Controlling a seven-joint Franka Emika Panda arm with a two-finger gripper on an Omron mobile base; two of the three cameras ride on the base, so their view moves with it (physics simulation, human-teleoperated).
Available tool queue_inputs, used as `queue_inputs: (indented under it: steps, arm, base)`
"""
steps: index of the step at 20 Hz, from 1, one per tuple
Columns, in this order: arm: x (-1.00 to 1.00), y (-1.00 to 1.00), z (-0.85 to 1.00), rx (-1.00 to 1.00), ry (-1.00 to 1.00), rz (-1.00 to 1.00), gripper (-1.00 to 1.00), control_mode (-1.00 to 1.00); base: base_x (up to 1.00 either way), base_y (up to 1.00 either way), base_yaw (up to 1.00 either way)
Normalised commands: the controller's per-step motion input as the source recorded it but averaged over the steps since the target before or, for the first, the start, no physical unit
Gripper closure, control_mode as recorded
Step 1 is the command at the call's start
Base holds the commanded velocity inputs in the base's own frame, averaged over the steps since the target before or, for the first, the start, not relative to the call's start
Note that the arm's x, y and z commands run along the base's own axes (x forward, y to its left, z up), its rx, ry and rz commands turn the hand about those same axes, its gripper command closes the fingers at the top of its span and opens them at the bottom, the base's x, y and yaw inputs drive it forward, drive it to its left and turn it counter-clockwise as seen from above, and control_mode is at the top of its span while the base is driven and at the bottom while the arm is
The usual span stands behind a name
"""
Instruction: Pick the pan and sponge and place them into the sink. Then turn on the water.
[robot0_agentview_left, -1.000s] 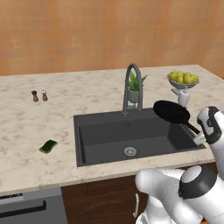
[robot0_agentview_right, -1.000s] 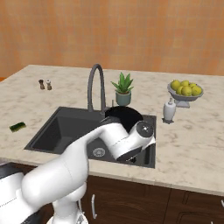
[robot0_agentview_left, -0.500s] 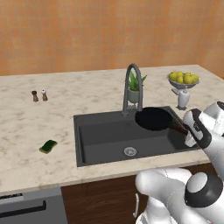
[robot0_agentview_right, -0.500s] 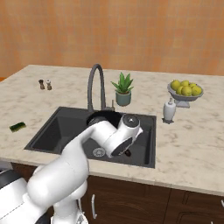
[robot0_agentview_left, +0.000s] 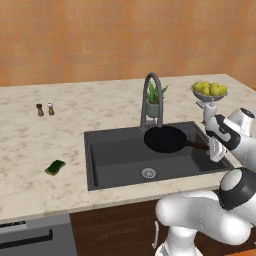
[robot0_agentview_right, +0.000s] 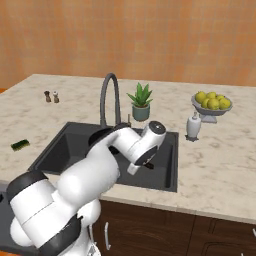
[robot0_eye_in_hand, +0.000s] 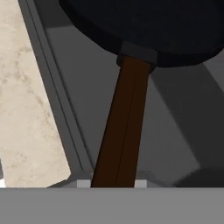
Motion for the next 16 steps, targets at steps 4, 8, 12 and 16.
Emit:
queue_inputs:
  steps: [4, 8, 12, 16]
  arm:
    - [0.22, 0.08, -0.01, 0.00, 0.01, 0.02, 1.00, -1.00]
    - [0.10, 0.16, -0.07, 0.00, 0.00, -0.01, 1.00, -1.00]
    - [0.16, 0.18, -0.29, -0.06, 0.00, 0.00, 1.00, -1.00]
    - [0.15, 0.07, -0.36, -0.10, 0.00, 0.00, 1.00, -1.00]
  base:
    - [0.00, 0.00, 0.00]
    - [0.00, 0.00, 0.00]
    - [0.00, 0.00, 0.00]
    - [0.00, 0.00, 0.00]
